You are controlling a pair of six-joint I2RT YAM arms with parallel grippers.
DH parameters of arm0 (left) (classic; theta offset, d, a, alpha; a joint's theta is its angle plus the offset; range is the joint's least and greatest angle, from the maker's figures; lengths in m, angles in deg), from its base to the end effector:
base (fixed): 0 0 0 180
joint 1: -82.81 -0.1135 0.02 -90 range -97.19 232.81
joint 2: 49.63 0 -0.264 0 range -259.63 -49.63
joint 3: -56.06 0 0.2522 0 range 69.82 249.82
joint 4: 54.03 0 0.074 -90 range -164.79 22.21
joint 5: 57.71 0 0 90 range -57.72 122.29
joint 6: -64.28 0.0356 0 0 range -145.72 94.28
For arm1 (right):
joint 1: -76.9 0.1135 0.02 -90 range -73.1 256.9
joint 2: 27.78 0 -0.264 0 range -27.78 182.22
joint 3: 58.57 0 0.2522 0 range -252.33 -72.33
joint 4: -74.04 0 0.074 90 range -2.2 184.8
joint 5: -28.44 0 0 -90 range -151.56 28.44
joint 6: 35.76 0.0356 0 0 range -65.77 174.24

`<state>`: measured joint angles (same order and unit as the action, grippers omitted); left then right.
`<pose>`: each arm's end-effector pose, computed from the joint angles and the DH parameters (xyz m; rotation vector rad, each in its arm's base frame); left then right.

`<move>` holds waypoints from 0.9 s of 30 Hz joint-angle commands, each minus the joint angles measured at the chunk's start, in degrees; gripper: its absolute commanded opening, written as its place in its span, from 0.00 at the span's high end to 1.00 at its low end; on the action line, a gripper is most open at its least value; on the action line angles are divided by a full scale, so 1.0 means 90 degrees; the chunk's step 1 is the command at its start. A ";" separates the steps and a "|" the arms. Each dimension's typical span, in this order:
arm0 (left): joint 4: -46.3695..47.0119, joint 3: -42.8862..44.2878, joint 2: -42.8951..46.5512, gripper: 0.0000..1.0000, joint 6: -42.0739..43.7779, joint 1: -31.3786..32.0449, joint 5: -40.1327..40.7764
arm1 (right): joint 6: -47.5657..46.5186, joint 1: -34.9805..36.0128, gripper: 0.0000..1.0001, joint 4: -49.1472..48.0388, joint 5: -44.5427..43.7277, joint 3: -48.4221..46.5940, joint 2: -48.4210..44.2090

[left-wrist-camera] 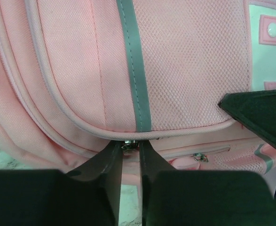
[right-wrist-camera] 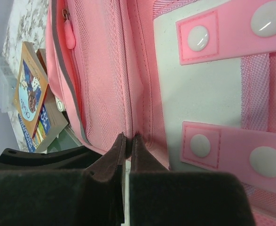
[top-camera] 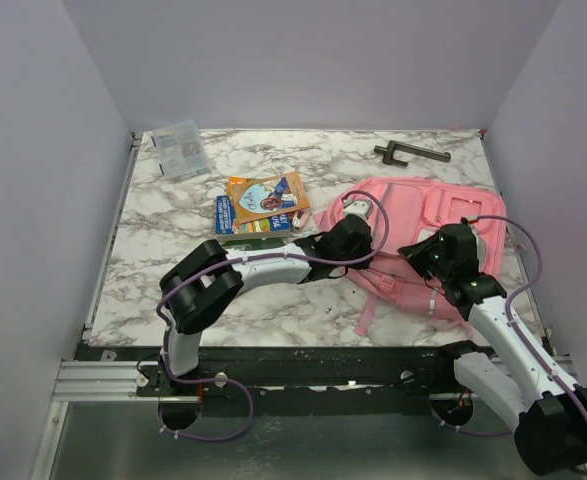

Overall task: Pack the student bag
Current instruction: Unzip the student bag at the center of the board.

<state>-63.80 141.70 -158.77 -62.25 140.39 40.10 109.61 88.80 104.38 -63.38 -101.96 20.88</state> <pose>0.2342 -0.3597 0.2024 0.3303 2.2330 -0.7866 0.1821 0.0372 0.2247 0.8549 2.0945 0.6139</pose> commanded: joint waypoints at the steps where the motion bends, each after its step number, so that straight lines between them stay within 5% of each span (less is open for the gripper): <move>1: -0.0433 0.0040 0.0007 0.90 0.0057 -0.0021 0.0766 | -0.0237 0.0012 1.00 -0.0037 -0.0194 -0.0375 -0.0180; 4: -0.0709 -0.0130 0.0196 1.00 0.0239 -0.0029 0.0941 | -0.0526 0.0005 0.99 0.0269 -0.0592 -0.0642 -0.0039; 12: -0.0990 -0.0382 0.0656 1.00 0.1002 -0.0211 0.0324 | -0.1544 -0.0141 0.99 0.0792 -0.1551 -0.1444 0.0598; 22: -0.0842 0.0103 0.0625 1.00 0.0550 -0.0285 -0.2764 | -0.2850 -0.0181 0.99 0.0784 -0.2299 -0.2654 0.2141; 27: -0.0045 0.0276 0.0269 1.00 -0.0293 -0.0246 -0.3777 | -0.3172 -0.0491 0.94 0.0900 -0.1211 -0.3355 0.3044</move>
<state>-66.62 142.07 -154.16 -57.90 137.04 20.60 85.92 86.99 115.79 -72.39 -126.00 43.24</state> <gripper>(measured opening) 0.017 0.023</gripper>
